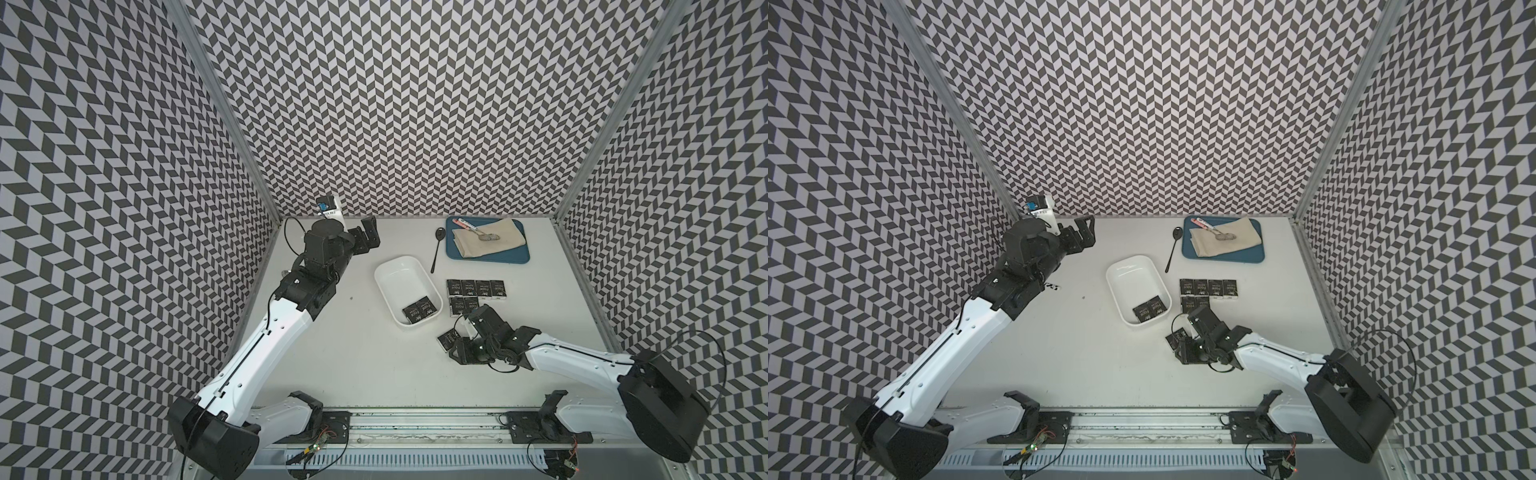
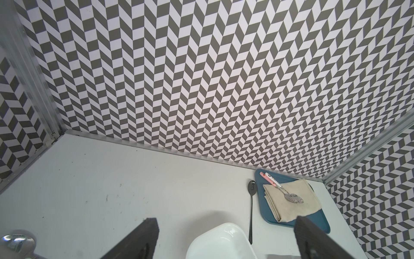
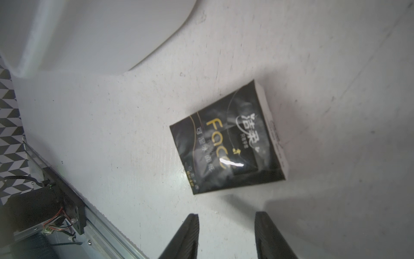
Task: Take the pocket tissues out of the storage box
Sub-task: Move the pocket tissues to the center of the board.
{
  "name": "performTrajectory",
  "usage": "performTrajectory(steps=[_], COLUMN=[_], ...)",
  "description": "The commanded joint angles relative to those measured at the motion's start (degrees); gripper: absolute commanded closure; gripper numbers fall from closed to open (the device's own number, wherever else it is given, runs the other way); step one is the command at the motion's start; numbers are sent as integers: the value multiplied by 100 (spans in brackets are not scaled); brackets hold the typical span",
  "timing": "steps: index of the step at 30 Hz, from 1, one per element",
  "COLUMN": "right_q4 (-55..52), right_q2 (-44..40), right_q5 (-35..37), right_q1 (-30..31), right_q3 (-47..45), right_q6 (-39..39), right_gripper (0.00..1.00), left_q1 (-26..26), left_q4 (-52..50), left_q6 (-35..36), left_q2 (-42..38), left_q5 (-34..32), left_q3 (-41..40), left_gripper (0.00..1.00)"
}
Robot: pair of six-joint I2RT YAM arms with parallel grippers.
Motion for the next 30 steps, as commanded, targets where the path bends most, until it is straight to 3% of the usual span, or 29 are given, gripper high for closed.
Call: performTrajectory(steps=[1, 16, 30], right_q4=[328, 635, 932], right_q2=[109, 574, 794], right_q5=[89, -51, -271], right_q1=[-10, -615, -638], right_q3=[195, 645, 447], right_q6=[-71, -453, -528], right_gripper=[54, 54, 58], left_q1=[62, 161, 190], left_q4=[3, -16, 2], left_q6=[113, 140, 122], left_q2=[-69, -162, -184], left_q5=[-83, -114, -99], left_q3=[211, 141, 93], left_gripper=[1, 1, 1])
